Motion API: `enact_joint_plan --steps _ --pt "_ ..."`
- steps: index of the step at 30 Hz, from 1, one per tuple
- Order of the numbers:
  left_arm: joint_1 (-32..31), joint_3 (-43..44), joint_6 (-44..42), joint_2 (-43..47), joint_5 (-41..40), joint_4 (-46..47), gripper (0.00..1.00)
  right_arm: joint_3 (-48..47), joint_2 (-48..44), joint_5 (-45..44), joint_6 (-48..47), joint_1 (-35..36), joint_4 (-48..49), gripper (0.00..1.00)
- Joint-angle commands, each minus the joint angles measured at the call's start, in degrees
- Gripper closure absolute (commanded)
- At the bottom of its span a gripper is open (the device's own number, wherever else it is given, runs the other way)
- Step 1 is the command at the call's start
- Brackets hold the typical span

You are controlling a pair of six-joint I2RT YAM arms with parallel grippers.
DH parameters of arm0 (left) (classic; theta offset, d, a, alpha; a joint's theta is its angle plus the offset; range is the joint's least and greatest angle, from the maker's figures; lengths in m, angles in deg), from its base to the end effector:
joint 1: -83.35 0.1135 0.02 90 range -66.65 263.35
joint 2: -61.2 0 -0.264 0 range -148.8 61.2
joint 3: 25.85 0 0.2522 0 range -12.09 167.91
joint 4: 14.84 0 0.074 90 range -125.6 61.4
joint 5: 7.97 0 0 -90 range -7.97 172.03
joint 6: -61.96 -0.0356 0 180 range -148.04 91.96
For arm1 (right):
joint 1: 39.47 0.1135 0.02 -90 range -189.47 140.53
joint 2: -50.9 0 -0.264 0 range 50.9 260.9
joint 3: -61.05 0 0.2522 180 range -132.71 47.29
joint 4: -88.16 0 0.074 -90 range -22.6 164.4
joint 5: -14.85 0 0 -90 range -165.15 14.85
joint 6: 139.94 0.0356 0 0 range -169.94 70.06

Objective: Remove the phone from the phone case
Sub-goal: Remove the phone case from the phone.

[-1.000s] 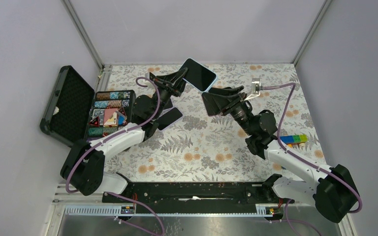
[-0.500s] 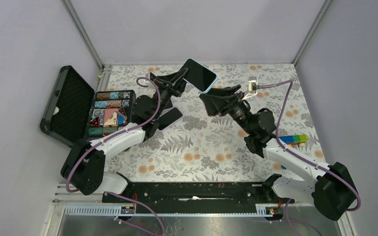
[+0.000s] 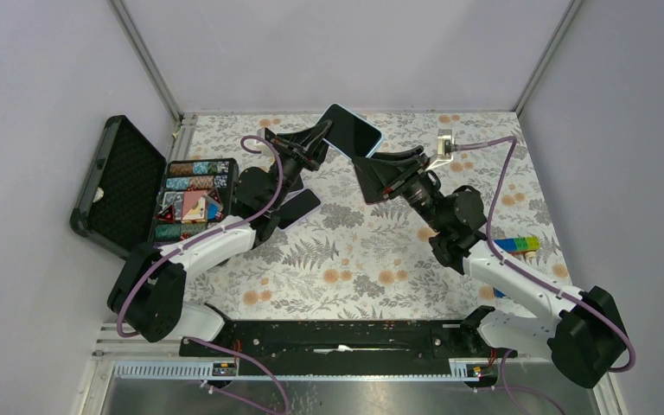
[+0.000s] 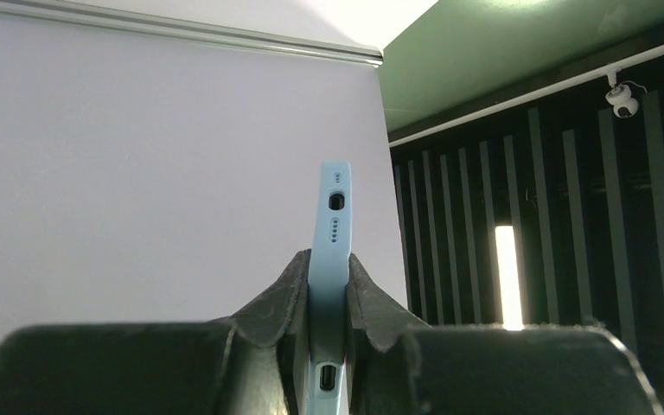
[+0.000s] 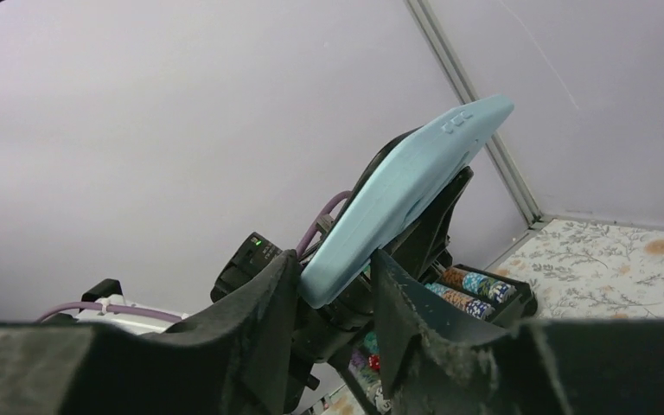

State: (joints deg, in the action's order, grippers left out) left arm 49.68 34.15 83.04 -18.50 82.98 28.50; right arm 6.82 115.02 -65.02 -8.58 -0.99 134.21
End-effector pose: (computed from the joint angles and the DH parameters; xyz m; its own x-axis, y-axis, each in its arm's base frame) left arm 0.2582 -0.1727 0.3322 -0.6491 -0.6886 0.3233 0.1075 -0.5037 -0.8572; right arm 0.1850 0.1550 0.3720 -0.1315 0.7264 -0.6746 -0.8484 0.2695 0.4556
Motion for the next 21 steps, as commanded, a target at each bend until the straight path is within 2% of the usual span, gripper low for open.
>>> enact_joint_plan --steps 1,4,8,13,18,21 --pt "-0.5 1.6 2.1 0.7 1.0 7.6 1.00 -1.1 0.1 -3.8 -1.4 -0.1 1.5 0.64" --pt "-0.6 1.8 2.7 0.9 1.5 7.6 1.00 -0.1 0.6 -4.1 -3.0 -0.1 2.8 0.80" --pt "-0.6 2.7 3.5 2.0 4.0 4.2 1.00 0.3 1.4 -1.9 -8.6 -0.2 2.9 0.95" --pt "-0.6 3.3 3.7 3.4 7.6 -1.0 1.00 -0.1 0.9 6.4 -17.8 -0.7 -0.7 1.00" --pt "-0.5 3.4 4.8 3.0 9.4 -1.3 1.00 -2.3 -0.9 13.4 -25.1 -1.4 -11.8 1.00" --pt "-0.5 3.8 4.8 3.0 10.1 -1.9 1.00 -2.9 -2.3 14.6 -27.4 -2.6 -16.8 1.00"
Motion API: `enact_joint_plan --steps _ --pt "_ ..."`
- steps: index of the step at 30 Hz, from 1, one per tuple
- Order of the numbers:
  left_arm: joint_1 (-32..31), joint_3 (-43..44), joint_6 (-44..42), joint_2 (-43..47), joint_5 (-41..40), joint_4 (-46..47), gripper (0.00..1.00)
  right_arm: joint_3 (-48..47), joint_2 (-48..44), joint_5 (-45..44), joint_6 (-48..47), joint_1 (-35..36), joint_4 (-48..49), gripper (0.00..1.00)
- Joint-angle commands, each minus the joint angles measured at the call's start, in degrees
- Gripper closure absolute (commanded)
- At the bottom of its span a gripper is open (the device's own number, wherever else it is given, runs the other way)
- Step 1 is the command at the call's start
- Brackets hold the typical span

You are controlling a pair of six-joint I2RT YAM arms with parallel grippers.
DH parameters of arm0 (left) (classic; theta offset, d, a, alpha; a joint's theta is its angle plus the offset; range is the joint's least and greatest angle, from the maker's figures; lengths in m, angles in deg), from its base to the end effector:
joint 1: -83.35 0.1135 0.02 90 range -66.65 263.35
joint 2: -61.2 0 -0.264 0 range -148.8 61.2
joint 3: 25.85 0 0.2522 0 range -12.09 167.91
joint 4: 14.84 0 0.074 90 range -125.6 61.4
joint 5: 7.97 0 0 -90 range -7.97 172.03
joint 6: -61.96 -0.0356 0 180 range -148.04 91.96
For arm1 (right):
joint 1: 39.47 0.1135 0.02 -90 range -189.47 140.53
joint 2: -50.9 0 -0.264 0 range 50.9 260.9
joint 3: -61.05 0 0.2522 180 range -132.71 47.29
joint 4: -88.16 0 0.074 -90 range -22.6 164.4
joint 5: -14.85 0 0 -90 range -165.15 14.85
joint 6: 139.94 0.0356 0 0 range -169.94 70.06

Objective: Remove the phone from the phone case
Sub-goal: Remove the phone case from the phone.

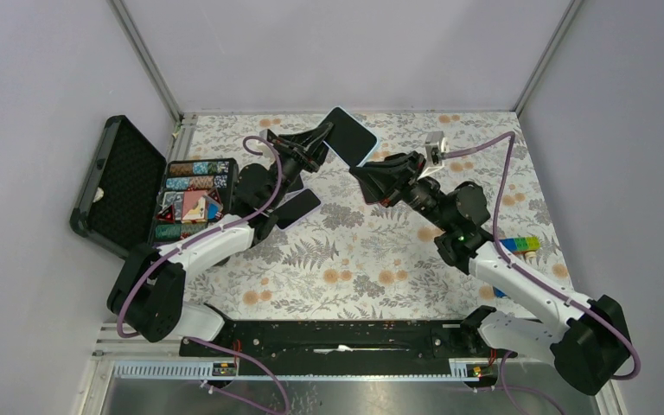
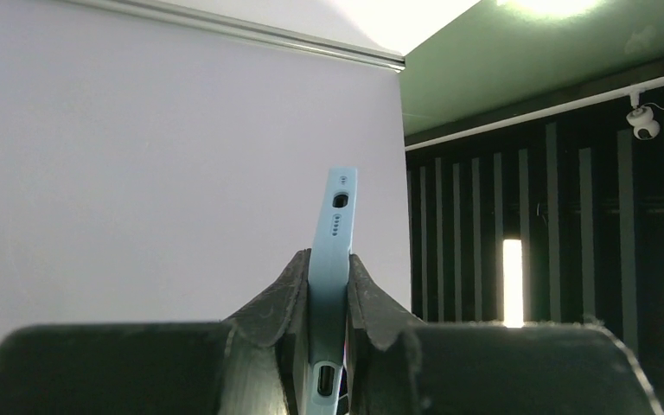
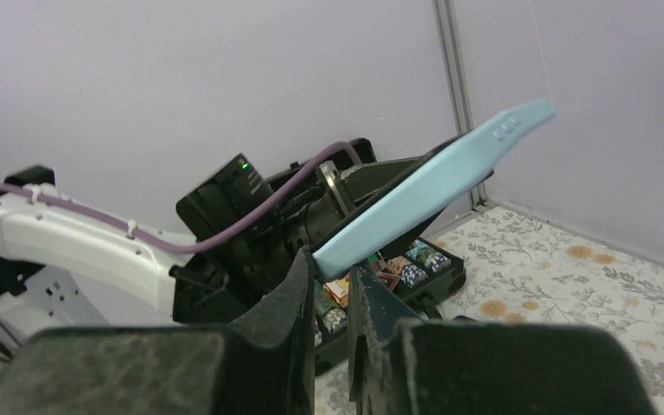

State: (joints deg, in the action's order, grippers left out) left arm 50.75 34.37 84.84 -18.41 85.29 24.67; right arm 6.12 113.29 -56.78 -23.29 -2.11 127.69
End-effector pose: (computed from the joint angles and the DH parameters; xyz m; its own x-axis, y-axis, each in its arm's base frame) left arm 0.2627 -0.1704 0.3271 -0.6497 -0.6764 0.3471 0.0404 -0.4866 -0.8727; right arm 0.1832 0.1540 0.3719 0.0237 0.5536 -0.8324 -0.8937 0.3848 0.2305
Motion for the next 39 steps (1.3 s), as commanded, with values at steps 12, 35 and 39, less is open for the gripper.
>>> enact_joint_plan --steps 12,35,39 --pt "-1.6 2.7 2.5 3.2 7.1 3.0 1.00 -0.9 0.8 2.3 -4.2 -4.5 -8.5 1.00" --pt "-1.4 1.4 0.9 2.3 3.3 4.1 1.00 3.4 -3.6 2.2 9.0 -4.5 6.3 0.18" --pt "-1.4 1.8 1.2 2.4 3.8 4.3 1.00 3.2 -2.9 1.6 9.2 -4.5 6.2 0.36"
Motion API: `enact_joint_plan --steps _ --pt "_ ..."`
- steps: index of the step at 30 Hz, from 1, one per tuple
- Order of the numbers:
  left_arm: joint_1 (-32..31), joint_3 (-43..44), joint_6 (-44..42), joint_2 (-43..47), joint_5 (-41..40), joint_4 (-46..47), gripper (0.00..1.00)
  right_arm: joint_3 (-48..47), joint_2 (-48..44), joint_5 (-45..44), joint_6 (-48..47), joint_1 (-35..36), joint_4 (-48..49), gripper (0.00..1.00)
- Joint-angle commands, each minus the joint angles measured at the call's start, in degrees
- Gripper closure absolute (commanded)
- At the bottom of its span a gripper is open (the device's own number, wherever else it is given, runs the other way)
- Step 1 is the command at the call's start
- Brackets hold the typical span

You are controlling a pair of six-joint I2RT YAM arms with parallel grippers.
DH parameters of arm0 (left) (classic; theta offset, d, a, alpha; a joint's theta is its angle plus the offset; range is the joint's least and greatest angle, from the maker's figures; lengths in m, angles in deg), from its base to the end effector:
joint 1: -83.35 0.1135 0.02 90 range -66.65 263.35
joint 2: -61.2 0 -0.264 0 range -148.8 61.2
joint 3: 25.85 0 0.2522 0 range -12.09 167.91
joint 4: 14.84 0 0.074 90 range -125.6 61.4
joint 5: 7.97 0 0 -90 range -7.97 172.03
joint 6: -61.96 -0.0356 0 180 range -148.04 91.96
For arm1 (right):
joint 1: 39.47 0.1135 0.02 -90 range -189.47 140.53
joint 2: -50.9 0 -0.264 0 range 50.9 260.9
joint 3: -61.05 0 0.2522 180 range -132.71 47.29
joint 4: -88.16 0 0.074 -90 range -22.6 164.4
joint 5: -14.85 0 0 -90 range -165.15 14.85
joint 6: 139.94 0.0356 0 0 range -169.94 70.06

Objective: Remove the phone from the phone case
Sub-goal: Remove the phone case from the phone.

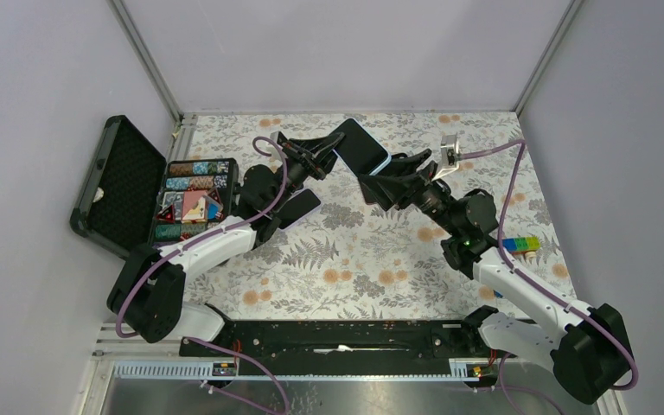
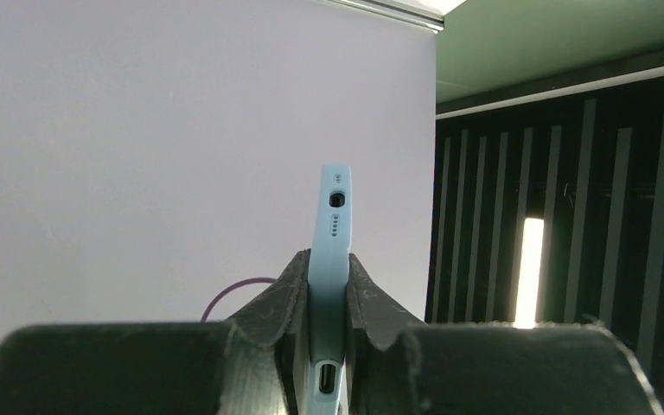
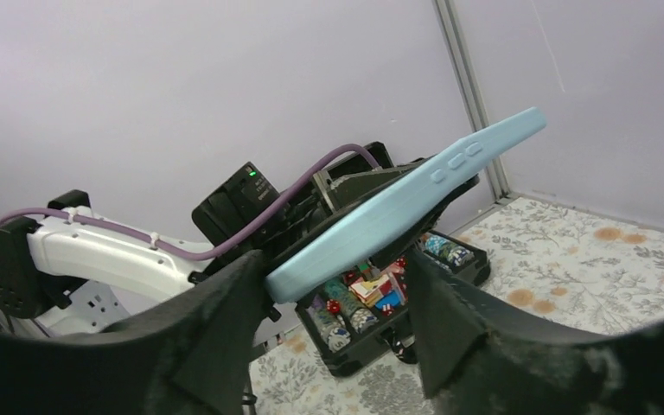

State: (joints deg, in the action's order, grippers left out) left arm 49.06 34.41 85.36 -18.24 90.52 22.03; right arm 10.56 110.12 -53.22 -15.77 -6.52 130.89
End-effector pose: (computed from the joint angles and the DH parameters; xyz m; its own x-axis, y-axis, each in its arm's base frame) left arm 0.2564 -0.1812 0.3234 -0.7177 -0.6092 0.3372 -0.0370 -0.4502 -0.8922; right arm 0.1798 0.1324 0.3619 -0.0411 0.5943 -0.8032 -0.8960 0.3339 0.2928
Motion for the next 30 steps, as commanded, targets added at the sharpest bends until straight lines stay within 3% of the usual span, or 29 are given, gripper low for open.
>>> enact_joint_plan --steps 1,5,10,30 --pt "0.3 1.9 0.9 2.1 -1.0 7.4 1.00 -1.3 0.5 -1.9 1.3 -0.1 2.5 0.42" --pt "0.1 2.8 3.0 1.7 1.4 8.3 1.00 -1.9 1.0 -2.7 -3.0 -0.3 -1.8 0.58" --pt "0.1 3.1 5.2 1.8 4.2 8.7 1.00 -1.8 1.3 -1.8 -9.9 -2.4 -6.3 0.65" --pt "-0.1 4.7 8.0 2.1 9.5 10.9 1.00 -4.0 2.3 -2.6 -20.7 -8.5 -18.9 0.56"
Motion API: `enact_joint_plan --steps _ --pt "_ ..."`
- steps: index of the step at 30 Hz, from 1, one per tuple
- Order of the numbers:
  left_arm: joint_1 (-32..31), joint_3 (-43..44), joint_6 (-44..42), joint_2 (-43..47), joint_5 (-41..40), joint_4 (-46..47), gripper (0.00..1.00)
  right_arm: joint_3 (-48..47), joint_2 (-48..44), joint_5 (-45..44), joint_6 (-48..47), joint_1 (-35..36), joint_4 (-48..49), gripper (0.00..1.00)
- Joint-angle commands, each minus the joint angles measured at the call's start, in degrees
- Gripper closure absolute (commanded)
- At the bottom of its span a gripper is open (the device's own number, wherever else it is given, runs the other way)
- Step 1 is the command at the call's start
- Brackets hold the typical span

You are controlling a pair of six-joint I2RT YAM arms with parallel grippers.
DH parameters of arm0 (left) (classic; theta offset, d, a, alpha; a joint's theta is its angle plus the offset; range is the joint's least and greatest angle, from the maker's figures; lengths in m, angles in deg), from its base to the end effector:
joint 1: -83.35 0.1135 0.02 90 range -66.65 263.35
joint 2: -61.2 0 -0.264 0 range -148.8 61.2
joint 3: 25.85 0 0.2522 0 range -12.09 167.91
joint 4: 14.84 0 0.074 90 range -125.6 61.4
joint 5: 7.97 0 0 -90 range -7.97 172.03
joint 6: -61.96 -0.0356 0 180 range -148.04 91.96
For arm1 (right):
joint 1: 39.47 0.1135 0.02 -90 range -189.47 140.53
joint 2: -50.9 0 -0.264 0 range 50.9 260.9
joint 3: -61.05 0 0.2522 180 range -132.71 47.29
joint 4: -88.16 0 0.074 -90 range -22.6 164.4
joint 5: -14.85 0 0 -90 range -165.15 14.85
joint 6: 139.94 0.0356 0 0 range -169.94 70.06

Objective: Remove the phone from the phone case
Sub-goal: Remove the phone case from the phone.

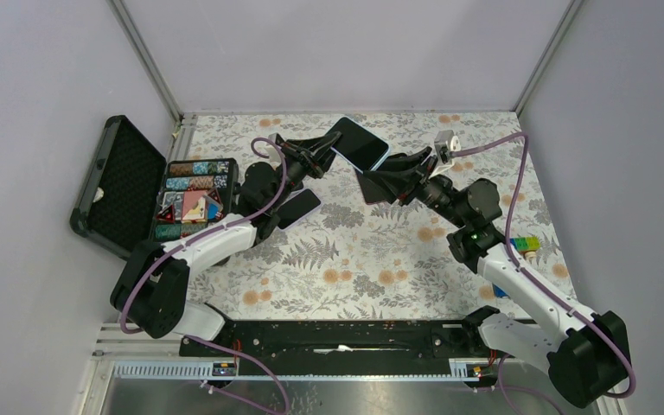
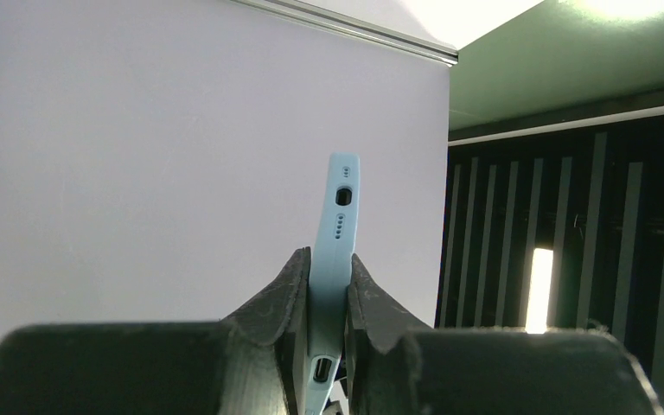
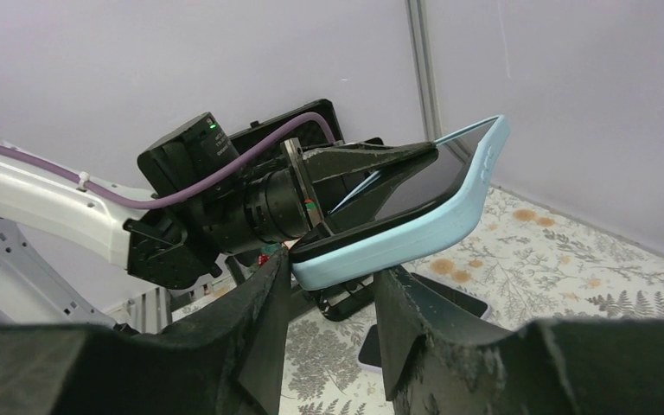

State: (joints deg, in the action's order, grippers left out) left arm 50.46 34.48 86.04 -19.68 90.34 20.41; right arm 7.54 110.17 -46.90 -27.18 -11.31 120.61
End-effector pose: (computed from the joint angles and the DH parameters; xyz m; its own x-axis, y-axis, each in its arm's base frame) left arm 0.2659 -0.1781 0.3134 -0.6847 -0.6331 0.3612 -0.0726 -0.4338 -0.8981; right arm 0.1950 0.1235 0.3624 0.0601 0.4187 -0.9061 -0.8804 0.4501 0.1496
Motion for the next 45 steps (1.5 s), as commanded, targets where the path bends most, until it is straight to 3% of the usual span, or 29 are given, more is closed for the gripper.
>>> enact_joint_plan --steps 1,15,28,30,37,45 --pt "-1.5 4.6 7.2 3.5 9.7 12.5 1.00 -1.2 2.3 -9.0 -9.3 -3.7 -9.0 0.56" --pt "-1.5 4.5 7.1 3.1 9.6 12.9 1.00 -2.7 2.5 -16.1 -6.3 -3.9 -14.7 0.58" --pt "-1.5 6.5 3.5 1.4 8.6 14.0 1.00 -2.3 1.9 -14.5 -5.3 -3.9 -16.4 0.57" --pt "-1.3 5.7 0.7 1.5 7.6 13.5 1.00 -1.7 0.6 -12.3 -3.7 -3.9 -15.3 0.52" --pt "3.7 5.9 -4.1 -1.4 11.3 18.0 1.00 0.6 -7.3 -1.4 2.9 -3.9 -14.6 0.15" --pt "7.5 7.5 -5.2 -3.7 23.5 25.7 1.00 -1.5 -10.5 1.0 10.5 -4.6 -15.2 0.11"
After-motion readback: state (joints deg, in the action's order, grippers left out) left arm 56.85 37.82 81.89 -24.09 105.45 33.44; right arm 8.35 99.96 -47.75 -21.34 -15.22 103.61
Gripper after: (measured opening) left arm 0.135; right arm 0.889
